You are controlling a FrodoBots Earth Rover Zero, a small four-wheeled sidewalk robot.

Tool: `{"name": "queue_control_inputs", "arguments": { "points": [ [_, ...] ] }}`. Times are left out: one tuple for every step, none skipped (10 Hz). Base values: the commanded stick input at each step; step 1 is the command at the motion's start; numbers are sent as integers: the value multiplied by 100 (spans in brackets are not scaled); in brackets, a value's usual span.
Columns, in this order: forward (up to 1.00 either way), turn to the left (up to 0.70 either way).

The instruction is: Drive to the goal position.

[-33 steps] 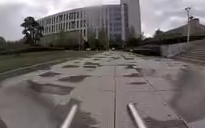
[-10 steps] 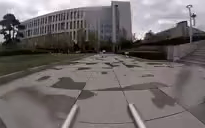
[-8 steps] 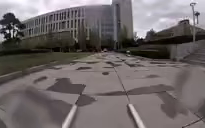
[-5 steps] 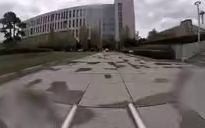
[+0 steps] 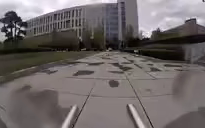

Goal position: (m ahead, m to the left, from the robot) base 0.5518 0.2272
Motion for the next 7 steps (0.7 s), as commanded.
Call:
{"name": "queue_control_inputs", "arguments": {
  "points": [
    [100, 0],
    [100, 0],
    [100, -10],
    [100, -27],
    [100, -27],
    [100, -27],
    [100, -27]
  ]
}}
